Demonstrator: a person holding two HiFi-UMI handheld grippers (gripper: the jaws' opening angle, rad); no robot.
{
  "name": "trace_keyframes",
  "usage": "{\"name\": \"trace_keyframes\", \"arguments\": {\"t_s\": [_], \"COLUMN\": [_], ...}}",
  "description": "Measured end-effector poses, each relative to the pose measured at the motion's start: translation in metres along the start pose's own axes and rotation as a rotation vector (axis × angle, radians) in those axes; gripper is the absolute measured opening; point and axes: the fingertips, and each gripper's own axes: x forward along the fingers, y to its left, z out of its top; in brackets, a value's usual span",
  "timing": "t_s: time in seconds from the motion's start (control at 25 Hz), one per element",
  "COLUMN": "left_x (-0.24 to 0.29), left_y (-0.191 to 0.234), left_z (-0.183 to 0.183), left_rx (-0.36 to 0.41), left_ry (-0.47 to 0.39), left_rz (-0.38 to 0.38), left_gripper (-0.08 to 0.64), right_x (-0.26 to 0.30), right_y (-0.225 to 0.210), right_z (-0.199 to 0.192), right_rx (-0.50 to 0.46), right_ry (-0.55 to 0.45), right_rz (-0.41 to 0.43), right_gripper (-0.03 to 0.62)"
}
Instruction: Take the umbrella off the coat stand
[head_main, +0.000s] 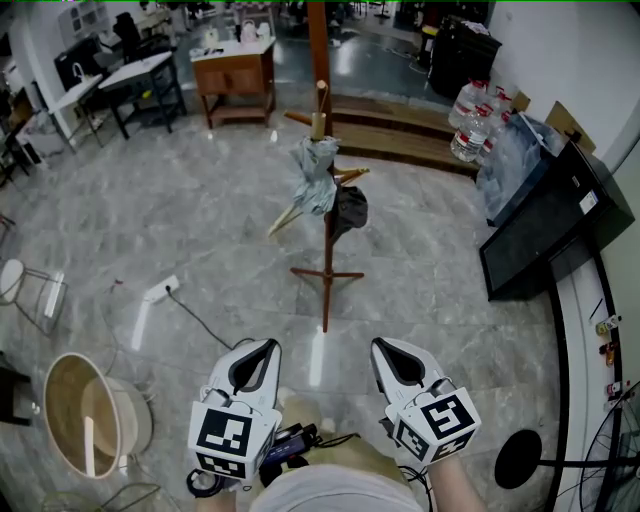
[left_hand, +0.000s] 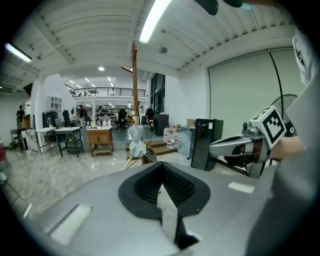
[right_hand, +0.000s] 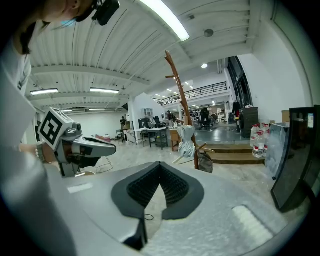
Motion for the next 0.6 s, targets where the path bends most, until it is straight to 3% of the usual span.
{"name": "trace_keyframes", "arguments": {"t_s": [0.28,0.32,0.4,0.6], "left_x": [0.005,0.006,0.006,0.005], "left_y": [-0.002,-0.003,-0.007,-0.011], "left_z": [0.007,0.008,0.008,0.015], "left_rx": [-0.043,-0.06,-0.069,-0.052], "left_ry": [-0.017,-0.022,-0.031,-0.036], "left_rz": [0.005,-0.005,-0.028,-0.025], "left_gripper": [0.007,0.04,0.115,0.123], "right_x": [-0.001,-0.001,-0.002,-0.005], "right_y": [0.001,0.001,0.003,0.005], "right_z": [0.007,0.007,0.008,0.009], "right_rx": [0.031,0.035,0.037,0.034], "right_ry": [-0.037,-0.04,-0.045,-0.046], "right_rz": [0.015,0.02,0.029,0.035], "right_gripper": [0.005,0.068,0.115,0.132]}}
